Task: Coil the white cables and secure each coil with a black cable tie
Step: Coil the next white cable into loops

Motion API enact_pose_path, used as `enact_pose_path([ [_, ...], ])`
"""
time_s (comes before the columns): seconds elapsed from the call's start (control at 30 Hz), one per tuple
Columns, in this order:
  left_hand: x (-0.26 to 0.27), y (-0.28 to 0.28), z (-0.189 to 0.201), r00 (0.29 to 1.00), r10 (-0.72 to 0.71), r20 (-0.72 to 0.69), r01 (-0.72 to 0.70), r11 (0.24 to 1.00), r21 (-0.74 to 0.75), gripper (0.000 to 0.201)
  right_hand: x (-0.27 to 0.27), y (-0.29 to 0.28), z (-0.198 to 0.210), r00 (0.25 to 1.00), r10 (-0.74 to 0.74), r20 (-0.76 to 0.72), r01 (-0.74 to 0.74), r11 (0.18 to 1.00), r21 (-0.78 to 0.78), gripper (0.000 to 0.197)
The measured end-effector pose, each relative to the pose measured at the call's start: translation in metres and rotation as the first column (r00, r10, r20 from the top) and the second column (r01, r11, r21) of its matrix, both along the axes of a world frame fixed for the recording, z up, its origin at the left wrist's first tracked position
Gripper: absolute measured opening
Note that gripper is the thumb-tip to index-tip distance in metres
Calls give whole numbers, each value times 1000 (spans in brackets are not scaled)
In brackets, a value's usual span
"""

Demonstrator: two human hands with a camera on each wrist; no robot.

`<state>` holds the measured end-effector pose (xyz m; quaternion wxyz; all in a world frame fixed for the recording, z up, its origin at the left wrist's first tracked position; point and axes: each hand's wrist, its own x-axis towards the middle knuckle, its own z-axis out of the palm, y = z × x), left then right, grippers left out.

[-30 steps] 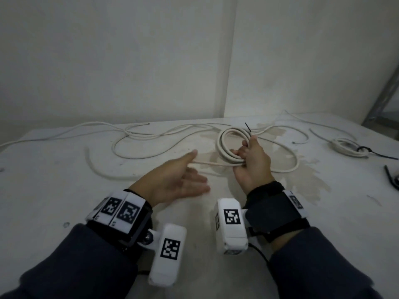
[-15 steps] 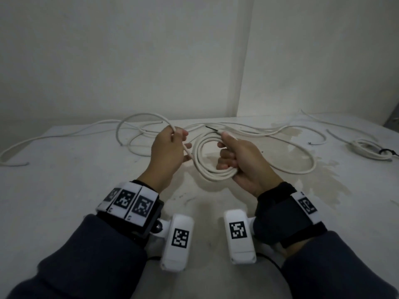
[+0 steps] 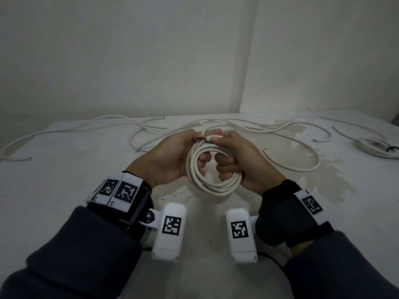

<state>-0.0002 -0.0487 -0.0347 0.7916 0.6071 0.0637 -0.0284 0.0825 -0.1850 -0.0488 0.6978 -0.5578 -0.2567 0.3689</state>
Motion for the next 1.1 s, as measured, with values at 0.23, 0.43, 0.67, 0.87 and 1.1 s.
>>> enact_pose_path([
  [0.23, -4, -8, 22, 958, 272, 87, -280, 832, 479, 18, -14, 1, 3, 971, 111, 212, -143, 980, 140, 80],
  [0.43, -11, -13, 28, 933, 190, 305, -350, 671, 654, 16, -16, 10, 1, 919, -95, 383, 40, 988, 148, 54],
  [0.67, -11, -14, 20, 924, -6, 382, -297, 616, 729, 39, -17, 10, -2, 908, -177, 380, 149, 984, 101, 20],
  [0.87, 5, -2, -8, 856, 343, 388, -496, 758, 424, 26, -3, 7, -4, 939, -85, 333, 75, 996, 43, 40],
  [1.1, 12, 15, -17, 780, 545, 307, -620, 740, 262, 26, 11, -5, -8, 913, -119, 390, 279, 881, -383, 55],
])
